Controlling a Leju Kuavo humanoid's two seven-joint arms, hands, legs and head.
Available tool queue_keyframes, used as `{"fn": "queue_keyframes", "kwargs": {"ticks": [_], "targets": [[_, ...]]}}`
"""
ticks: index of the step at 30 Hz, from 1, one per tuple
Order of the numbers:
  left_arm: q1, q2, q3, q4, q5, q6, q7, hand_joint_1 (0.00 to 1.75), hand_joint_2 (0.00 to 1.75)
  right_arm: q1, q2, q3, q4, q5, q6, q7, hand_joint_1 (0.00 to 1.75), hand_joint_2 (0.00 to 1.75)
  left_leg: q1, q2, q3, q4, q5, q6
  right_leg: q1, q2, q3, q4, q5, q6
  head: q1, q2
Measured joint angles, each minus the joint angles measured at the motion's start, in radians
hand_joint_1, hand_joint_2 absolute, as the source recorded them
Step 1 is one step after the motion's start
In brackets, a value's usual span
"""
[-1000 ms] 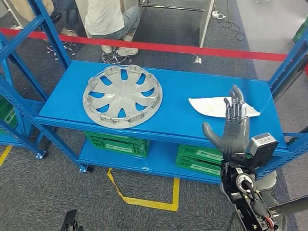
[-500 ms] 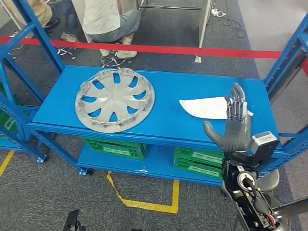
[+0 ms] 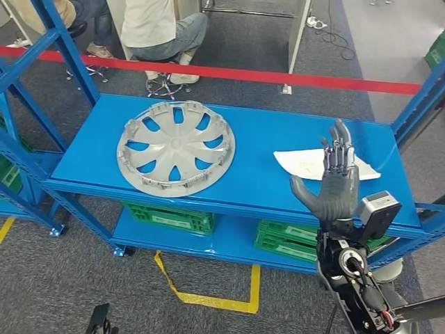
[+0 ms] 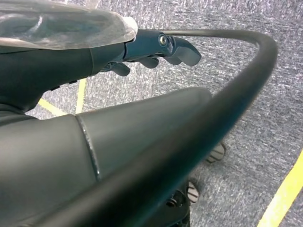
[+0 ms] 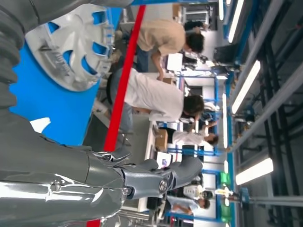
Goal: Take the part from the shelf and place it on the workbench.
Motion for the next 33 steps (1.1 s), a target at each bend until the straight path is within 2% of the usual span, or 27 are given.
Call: {"fn": "queue_keyframes", "kwargs": {"ticks": [1, 2, 4, 5, 6, 9, 10, 11, 12, 14, 15, 16, 17, 19, 20, 21, 22, 25, 29, 31, 33], "targets": [[0.001, 0.0, 0.0, 0.0, 0.0, 0.0, 0.0, 0.0, 0.0, 0.001, 0.0, 0.0, 0.002, 0.0, 0.0, 0.0, 0.0, 1.75, 0.0, -0.001, 0.004, 0.0, -0.003, 0.0, 0.0, 0.0, -0.007, 0.001, 0.016, 0.0, 0.004, 0.0], [0.002, 0.0, 0.0, 0.0, 0.0, 0.0, 0.0, 0.0, 0.0, 0.0, 0.0, 0.0, 0.003, 0.0, 0.0, 0.0, 0.0, 1.75, 0.0, -0.002, 0.01, 0.0, -0.007, -0.002, 0.0, 0.0, 0.007, -0.042, 0.051, -0.002, 0.009, 0.0], [0.003, -0.002, 0.0, 0.0, 0.0, 0.0, 0.0, 0.0, 0.0, -0.001, 0.0, -0.001, 0.005, 0.0, 0.0, 0.0, 0.0, 1.75, -0.001, -0.004, 0.022, 0.001, -0.016, -0.008, 0.0, 0.0, 0.066, -0.185, 0.133, -0.008, 0.02, 0.0], [0.002, -0.002, 0.0, 0.0, 0.0, 0.0, 0.0, 0.0, 0.0, -0.002, 0.0, 0.0, 0.005, 0.0, 0.0, -0.001, 0.0, 1.75, -0.003, -0.005, 0.024, 0.003, -0.019, -0.013, 0.001, 0.0, 0.093, -0.246, 0.155, -0.012, 0.025, 0.0], [0.001, -0.002, 0.0, 0.0, 0.001, 0.0, 0.0, 0.0, 0.0, -0.002, 0.0, 0.0, 0.006, 0.0, 0.0, 0.0, 0.0, 1.75, -0.004, -0.005, 0.022, 0.004, -0.021, -0.018, 0.003, 0.001, 0.109, -0.282, 0.164, -0.016, 0.026, 0.0], [0.0, -0.002, 0.0, 0.0, 0.001, 0.0, 0.0, 0.0, 0.0, -0.001, 0.0, 0.0, 0.007, 0.0, 0.0, 0.0, 0.0, 1.75, -0.006, -0.004, 0.018, 0.006, -0.022, -0.032, 0.004, 0.004, 0.116, -0.3, 0.159, -0.03, 0.021, 0.0], [0.001, -0.002, 0.0, 0.0, 0.001, 0.0, 0.0, 0.0, 0.0, -0.002, 0.0, -0.001, 0.007, 0.0, 0.001, -0.001, 0.0, 1.75, -0.005, -0.004, 0.014, 0.018, -0.03, -0.037, 0.002, 0.004, 0.119, -0.304, 0.16, -0.036, 0.018, 0.0], [0.0, -0.002, 0.0, 0.0, 0.001, 0.0, 0.0, 0.0, 0.0, -0.003, 0.0, -0.001, 0.007, 0.0, 0.001, -0.001, 0.0, 1.75, -0.005, -0.003, 0.001, 0.05, -0.049, -0.042, 0.0, 0.003, 0.123, -0.308, 0.162, -0.041, 0.014, 0.0], [0.0, -0.001, 0.0, 0.0, 0.001, 0.0, 0.0, 0.0, 0.0, -0.004, 0.0, -0.001, 0.007, 0.0, 0.002, -0.001, 0.0, 1.75, -0.004, -0.002, -0.027, 0.106, -0.077, -0.046, -0.001, 0.002, 0.126, -0.311, 0.162, -0.046, 0.008, 0.0], [0.0, -0.002, 0.0, 0.0, 0.001, 0.0, 0.0, 0.0, 0.0, -0.006, 0.0, 0.0, 0.009, 0.0, 0.003, -0.001, 0.0, 1.75, -0.003, -0.002, -0.106, 0.252, -0.135, -0.051, 0.001, 0.0, 0.127, -0.311, 0.16, -0.051, -0.005, 0.0], [0.0, -0.002, 0.0, 0.0, 0.001, 0.0, 0.0, 0.0, 0.0, -0.005, 0.0, 0.0, 0.011, 0.0, 0.004, -0.001, 0.0, 1.75, -0.003, -0.002, -0.138, 0.304, -0.147, -0.052, 0.001, 0.0, 0.127, -0.311, 0.159, -0.053, -0.011, 0.0], [0.002, -0.002, 0.0, 0.0, 0.001, 0.0, 0.0, 0.0, 0.0, -0.005, 0.0, 0.0, 0.012, 0.0, 0.004, -0.001, 0.0, 1.75, -0.003, -0.002, -0.151, 0.318, -0.138, -0.051, 0.002, 0.001, 0.129, -0.311, 0.158, -0.054, -0.015, 0.0], [0.003, -0.002, 0.0, 0.0, 0.001, 0.0, 0.0, 0.0, 0.0, -0.005, 0.0, 0.0, 0.013, 0.0, 0.004, -0.001, 0.0, 1.75, -0.003, -0.002, -0.143, 0.288, -0.11, -0.049, 0.003, 0.002, 0.132, -0.311, 0.156, -0.054, -0.019, 0.0], [0.002, -0.001, 0.0, 0.001, 0.001, 0.0, 0.0, 0.0, 0.0, -0.006, 0.0, 0.0, 0.013, 0.0, 0.004, 0.0, 0.0, 1.75, -0.005, -0.002, -0.079, 0.141, -0.03, -0.038, 0.004, 0.003, 0.138, -0.311, 0.151, -0.052, -0.029, 0.0], [0.0, 0.001, 0.0, 0.001, 0.001, -0.001, 0.0, 0.0, 0.0, -0.006, 0.0, 0.0, 0.013, 0.0, 0.005, 0.0, 0.0, 1.75, -0.007, -0.001, -0.048, 0.072, -0.003, -0.033, 0.006, 0.004, 0.14, -0.31, 0.148, -0.048, -0.033, 0.0], [-0.001, 0.002, 0.0, 0.001, 0.001, -0.001, 0.0, 0.0, 0.0, -0.006, 0.0, 0.0, 0.013, 0.0, 0.005, 0.0, 0.0, 1.75, -0.01, -0.001, -0.027, 0.028, 0.01, -0.028, 0.008, 0.005, 0.141, -0.31, 0.145, -0.044, -0.035, 0.0], [-0.002, 0.002, 0.0, 0.001, 0.001, -0.002, 0.0, 0.0, 0.0, -0.006, 0.0, 0.0, 0.013, 0.001, 0.005, -0.001, 0.0, 1.75, -0.012, 0.0, -0.019, 0.009, 0.011, -0.025, 0.009, 0.005, 0.142, -0.31, 0.143, -0.04, -0.035, 0.0], [-0.001, 0.002, 0.0, 0.001, 0.001, -0.004, 0.0, 0.0, 0.0, -0.006, 0.0, 0.0, 0.011, 0.003, 0.003, -0.001, 0.0, 1.75, -0.011, 0.001, -0.012, 0.0, 0.01, -0.018, 0.011, 0.004, 0.144, -0.31, 0.136, -0.027, -0.032, 0.0], [0.0, 0.002, 0.0, 0.001, 0.002, -0.01, -0.004, 0.0, 0.0, -0.006, 0.0, 0.0, 0.01, 0.005, 0.002, 0.0, 0.0, 1.75, -0.014, -0.002, 0.0, 0.001, 0.004, -0.018, 0.012, 0.0, 0.155, -0.318, 0.13, -0.047, -0.013, 0.0], [0.001, 0.002, 0.0, 0.001, 0.005, -0.014, -0.008, 0.0, 0.0, -0.004, 0.0, 0.0, 0.01, 0.007, 0.002, 0.002, 0.0, 1.75, -0.016, -0.002, 0.001, 0.002, 0.002, -0.015, 0.01, -0.001, 0.158, -0.321, 0.129, -0.04, -0.01, 0.0], [0.001, 0.002, 0.0, 0.001, 0.007, -0.017, -0.009, 0.0, 0.0, -0.002, 0.0, 0.0, 0.01, 0.01, 0.001, 0.004, 0.0, 1.75, -0.016, -0.002, 0.001, 0.002, 0.0, -0.014, 0.009, 0.0, 0.159, -0.323, 0.13, -0.038, -0.007, 0.0]]}}
